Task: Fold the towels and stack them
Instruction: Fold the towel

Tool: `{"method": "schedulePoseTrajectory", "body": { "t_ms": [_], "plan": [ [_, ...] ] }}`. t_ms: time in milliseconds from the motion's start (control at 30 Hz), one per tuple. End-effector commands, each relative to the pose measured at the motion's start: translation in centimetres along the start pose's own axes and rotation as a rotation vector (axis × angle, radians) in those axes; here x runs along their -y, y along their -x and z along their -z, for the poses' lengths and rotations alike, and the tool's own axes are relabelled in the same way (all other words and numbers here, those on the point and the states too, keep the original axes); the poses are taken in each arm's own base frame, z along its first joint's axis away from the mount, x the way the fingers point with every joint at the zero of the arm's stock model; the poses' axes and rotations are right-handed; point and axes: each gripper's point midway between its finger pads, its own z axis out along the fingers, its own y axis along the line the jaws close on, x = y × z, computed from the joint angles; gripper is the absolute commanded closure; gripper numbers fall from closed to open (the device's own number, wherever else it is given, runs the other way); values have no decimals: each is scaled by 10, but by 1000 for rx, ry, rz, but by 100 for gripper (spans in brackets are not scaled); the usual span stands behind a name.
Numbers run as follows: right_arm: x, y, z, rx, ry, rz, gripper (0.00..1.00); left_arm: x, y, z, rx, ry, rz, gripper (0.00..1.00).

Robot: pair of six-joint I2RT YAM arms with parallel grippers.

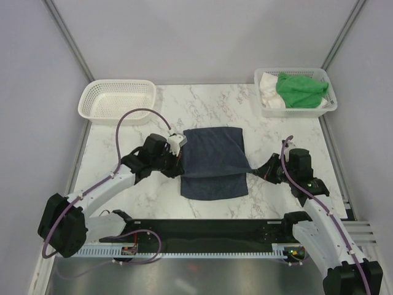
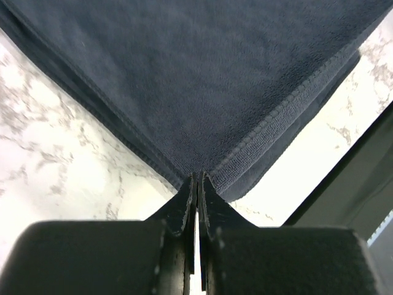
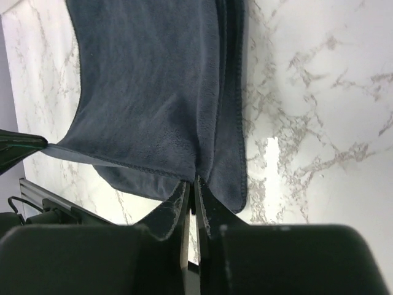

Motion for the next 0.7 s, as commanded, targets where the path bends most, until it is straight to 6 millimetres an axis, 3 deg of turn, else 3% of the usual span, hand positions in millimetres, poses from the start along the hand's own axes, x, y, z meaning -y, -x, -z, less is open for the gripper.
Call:
{"method": "schedulePoseTrajectory", "body": {
  "t_ms": [0,133,200,367,400,467,567,667],
  "plan": [
    [11,-3,-4,31,-33,-82,86,-1,-29,-6,-94,4,89,95],
    [25,-19,-9,2,-70,-122,81,-6,-45,-17,-164,20,146,85],
    [27,-19,-9,5,-79,-122,73,-8,-52,-21,-194,31,172,76],
    [30,-11,-4,21,-127,-109,59,-9,-56,-24,-245,35,186,67],
    [32,-11,-2,20,-143,-98,57,-7,-49,-22,-235,33,181,56],
    [24,-2,1,40,-127,-89,56,-4,-43,-16,-228,23,171,54],
    [16,13,0,62,-113,-70,55,-6,-12,-2,-136,67,143,34],
    [4,36,-6,80,-98,-45,56,-12,24,12,-40,128,108,33]
  ]
}}
